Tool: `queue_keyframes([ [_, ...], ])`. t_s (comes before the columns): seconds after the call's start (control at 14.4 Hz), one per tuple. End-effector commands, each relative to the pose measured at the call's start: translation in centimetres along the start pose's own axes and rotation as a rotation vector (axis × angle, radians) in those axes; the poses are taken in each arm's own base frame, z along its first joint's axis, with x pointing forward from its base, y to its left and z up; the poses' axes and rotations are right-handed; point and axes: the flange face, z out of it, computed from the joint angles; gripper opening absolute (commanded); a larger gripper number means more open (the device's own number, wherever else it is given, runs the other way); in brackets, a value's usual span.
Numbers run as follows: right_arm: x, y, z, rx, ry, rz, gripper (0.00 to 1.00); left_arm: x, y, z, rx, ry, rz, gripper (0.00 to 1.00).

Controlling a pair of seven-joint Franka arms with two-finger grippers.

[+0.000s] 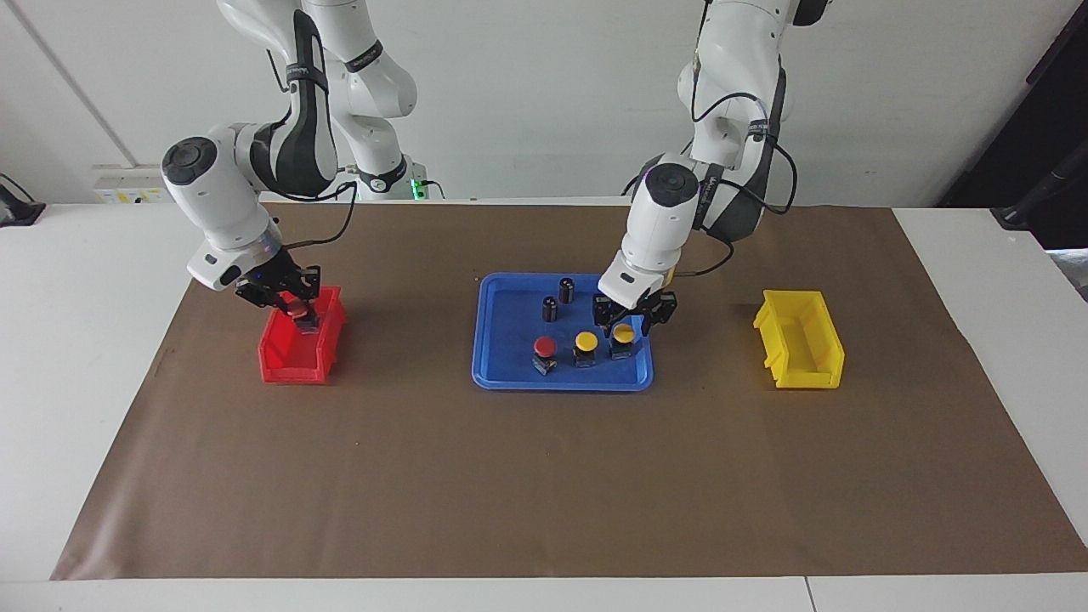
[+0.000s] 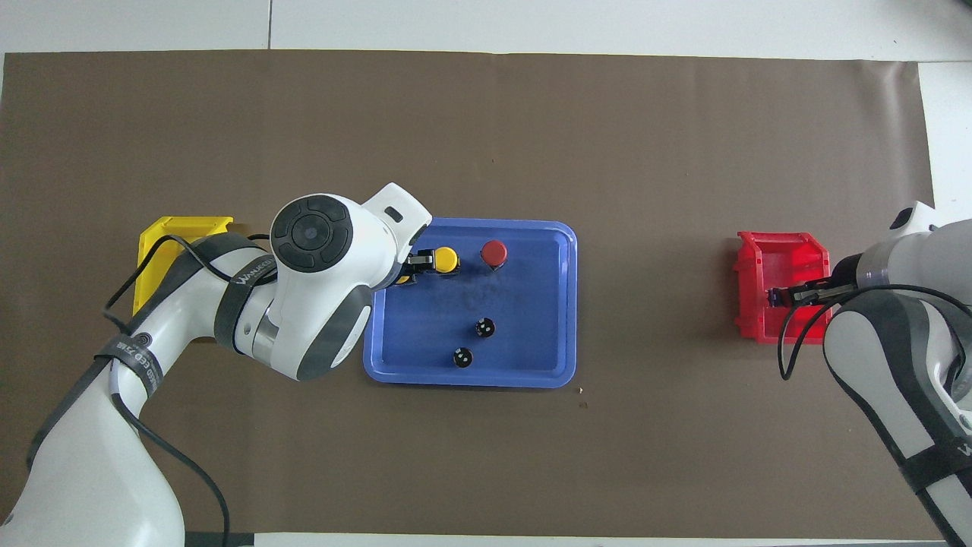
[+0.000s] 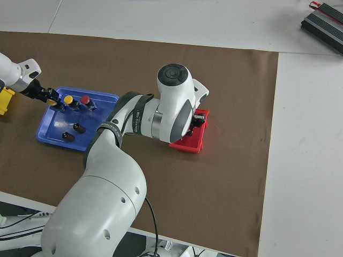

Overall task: Sort red and yellow buttons by color
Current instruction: 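Release the red button into the red bin while the left gripper carries yellow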

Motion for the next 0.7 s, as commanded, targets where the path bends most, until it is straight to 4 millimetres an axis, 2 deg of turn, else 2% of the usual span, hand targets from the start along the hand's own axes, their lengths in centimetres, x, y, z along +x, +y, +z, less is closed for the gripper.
queue_keyframes([
  [0.0,-1.2,0.2,1.6,-0.002,0.031,-0.008,0.25,-0.5,0.6,0.5,0.009,0.021,-0.045,0.06],
  [0.14,-1.6,0.3,2.8,-0.006,0.040,-0.012,0.29,-0.3,0.7,0.1,0.011,0.019,-0.062,0.02],
  [0.21,-1.6,0.2,2.9,-0.006,0.038,-0.010,0.32,-0.2,0.6,-1.1,0.015,0.015,-0.065,0.02],
  [0.28,-1.5,0.1,2.8,-0.006,0.038,-0.010,0.47,0.2,0.6,-3.1,0.028,-0.003,-0.070,0.02],
  [0.35,-1.3,0.1,2.6,-0.007,0.041,-0.010,0.72,1.0,0.3,-7.2,0.043,-0.024,-0.071,0.02],
  [0.42,-0.9,0.1,2.3,-0.005,0.039,-0.014,0.72,1.5,-0.6,-10.8,0.063,-0.053,-0.074,0.02],
  [0.49,-0.2,0.0,1.3,0.001,0.026,-0.015,0.73,2.3,-2.4,-14.0,0.071,-0.070,-0.053,0.02],
  [0.56,1.0,-0.1,0.0,0.016,-0.006,-0.017,0.73,3.0,-5.3,-16.1,0.075,-0.089,-0.014,0.02],
  [0.63,2.8,-0.6,-2.3,0.026,-0.028,-0.018,0.73,3.2,-8.8,-18.1,0.070,-0.094,0.025,0.02],
])
